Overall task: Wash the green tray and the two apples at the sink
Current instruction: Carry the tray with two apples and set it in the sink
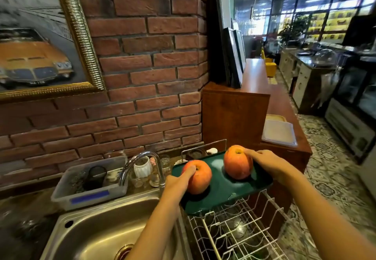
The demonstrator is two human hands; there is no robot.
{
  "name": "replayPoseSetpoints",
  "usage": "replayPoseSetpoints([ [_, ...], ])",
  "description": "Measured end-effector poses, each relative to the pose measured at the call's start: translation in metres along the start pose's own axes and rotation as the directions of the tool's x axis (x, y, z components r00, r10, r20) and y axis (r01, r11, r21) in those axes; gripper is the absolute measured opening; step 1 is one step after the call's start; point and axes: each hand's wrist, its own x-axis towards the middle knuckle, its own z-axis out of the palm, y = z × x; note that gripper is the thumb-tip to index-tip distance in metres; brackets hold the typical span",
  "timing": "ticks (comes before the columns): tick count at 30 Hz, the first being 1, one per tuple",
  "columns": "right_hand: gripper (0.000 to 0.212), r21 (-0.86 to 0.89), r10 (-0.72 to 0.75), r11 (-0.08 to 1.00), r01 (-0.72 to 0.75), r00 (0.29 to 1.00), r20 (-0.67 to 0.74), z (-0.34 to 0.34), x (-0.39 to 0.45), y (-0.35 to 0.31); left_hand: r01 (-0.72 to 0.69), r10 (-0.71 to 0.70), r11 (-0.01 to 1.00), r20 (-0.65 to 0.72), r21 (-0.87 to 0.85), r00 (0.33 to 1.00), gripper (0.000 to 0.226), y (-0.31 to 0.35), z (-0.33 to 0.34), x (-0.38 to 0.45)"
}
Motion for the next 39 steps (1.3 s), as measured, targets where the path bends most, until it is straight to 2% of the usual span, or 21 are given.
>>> replayPoseSetpoints([
  [6, 0.082, 0.062, 0.064, 0.996, -0.069, 0.995, 0.076, -0.003, 0.002, 0.001, 0.018, -0.016, 0.998, 0.032, -0.06, 0.999, 0.105, -0.002, -0.003, 0.002],
  [10, 0.083, 0.068, 0.104, 0.992, -0.108, 0.993, 0.063, -0.002, 0.004, -0.002, 0.006, -0.004, 0.996, 0.019, -0.094, 1.0, 0.118, -0.001, -0.003, 0.002],
  [16, 0.083, 0.142, 0.132, 0.982, -0.125, 0.991, -0.037, 0.007, 0.001, -0.006, 0.015, -0.013, 0.989, 0.013, -0.148, 1.0, 0.095, -0.003, -0.009, 0.003],
  [19, 0.08, 0.153, 0.103, 0.984, -0.093, 0.993, -0.062, 0.011, -0.008, -0.017, -0.003, 0.007, 0.983, 0.017, -0.186, 1.0, 0.094, -0.006, -0.021, 0.0],
  [23, 0.085, 0.189, 0.083, 0.979, -0.07, 0.995, -0.062, 0.022, -0.026, -0.042, -0.048, 0.047, 0.971, -0.007, -0.233, 0.999, 0.096, -0.004, -0.05, -0.01],
  [27, 0.093, 0.312, 0.106, 0.945, -0.094, 0.994, -0.02, 0.048, -0.051, -0.068, -0.083, 0.079, 0.966, -0.028, -0.243, 0.997, 0.098, -0.004, -0.091, -0.026],
  [30, 0.087, 0.336, 0.093, 0.937, -0.094, 0.995, 0.017, 0.074, -0.071, -0.084, -0.091, 0.084, 0.969, -0.042, -0.228, 0.996, 0.106, -0.008, -0.126, -0.039],
  [34, 0.076, 0.386, 0.06, 0.918, -0.093, 0.994, 0.096, 0.115, -0.099, -0.103, -0.127, 0.112, 0.963, -0.077, -0.239, 0.991, 0.075, -0.018, -0.178, -0.051],
  [39, 0.083, 0.382, 0.027, 0.919, -0.092, 0.985, 0.171, 0.161, -0.124, -0.116, -0.13, 0.113, 0.969, -0.089, -0.211, 0.99, 0.089, -0.038, -0.236, -0.062],
])
